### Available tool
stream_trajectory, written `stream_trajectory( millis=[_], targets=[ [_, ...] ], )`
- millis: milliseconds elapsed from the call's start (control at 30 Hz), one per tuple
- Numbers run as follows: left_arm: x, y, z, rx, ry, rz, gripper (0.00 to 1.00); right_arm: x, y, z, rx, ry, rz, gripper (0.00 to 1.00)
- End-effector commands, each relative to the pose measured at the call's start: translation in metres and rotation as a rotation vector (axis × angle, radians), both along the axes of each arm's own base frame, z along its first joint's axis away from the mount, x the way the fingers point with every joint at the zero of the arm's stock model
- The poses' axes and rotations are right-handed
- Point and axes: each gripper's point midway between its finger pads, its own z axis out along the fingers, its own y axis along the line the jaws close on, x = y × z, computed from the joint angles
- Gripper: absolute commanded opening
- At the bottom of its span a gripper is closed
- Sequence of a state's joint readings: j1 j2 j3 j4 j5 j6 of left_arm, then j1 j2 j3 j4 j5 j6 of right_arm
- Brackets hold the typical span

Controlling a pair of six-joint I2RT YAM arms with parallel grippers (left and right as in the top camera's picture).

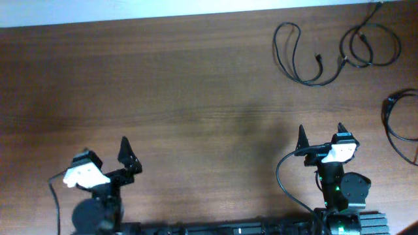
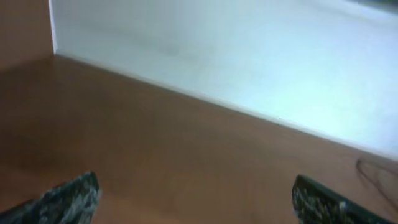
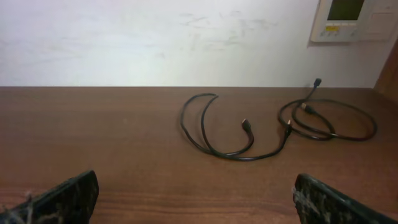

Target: Untangle cables

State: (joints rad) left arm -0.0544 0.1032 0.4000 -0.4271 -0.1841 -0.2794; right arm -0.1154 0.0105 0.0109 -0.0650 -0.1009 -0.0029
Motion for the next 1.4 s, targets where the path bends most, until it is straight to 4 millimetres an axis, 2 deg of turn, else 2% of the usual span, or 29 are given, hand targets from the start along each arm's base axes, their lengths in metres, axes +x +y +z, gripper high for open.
stream_trajectory(
  millis=[0, 100, 200, 300, 1367],
  targets=[
    [0.014, -0.002, -0.042, 0.009, -0.04, -0.009, 0.99, 0.0, -0.002, -0.003, 0.001, 0.005, -0.008, 0.99],
    [0.028, -0.003, -0.078, 0.036, -0.057, -0.012, 0.99, 0.0, -0.002, -0.003, 0.001, 0.005, -0.008, 0.99],
    [0.029, -0.007, -0.078, 0.212, -0.04, -0.05, 0.99, 0.0, -0.002, -0.003, 0.001, 0.005, -0.008, 0.98],
    [0.029, -0.025, -0.082, 0.345, -0.027, -0.17, 0.99, 0.0, -0.002, -0.003, 0.001, 0.005, -0.008, 0.99],
    [0.029, -0.028, -0.082, 0.343, -0.03, -0.191, 0.99, 0.0, -0.002, -0.003, 0.001, 0.005, -0.008, 0.98]
  ],
)
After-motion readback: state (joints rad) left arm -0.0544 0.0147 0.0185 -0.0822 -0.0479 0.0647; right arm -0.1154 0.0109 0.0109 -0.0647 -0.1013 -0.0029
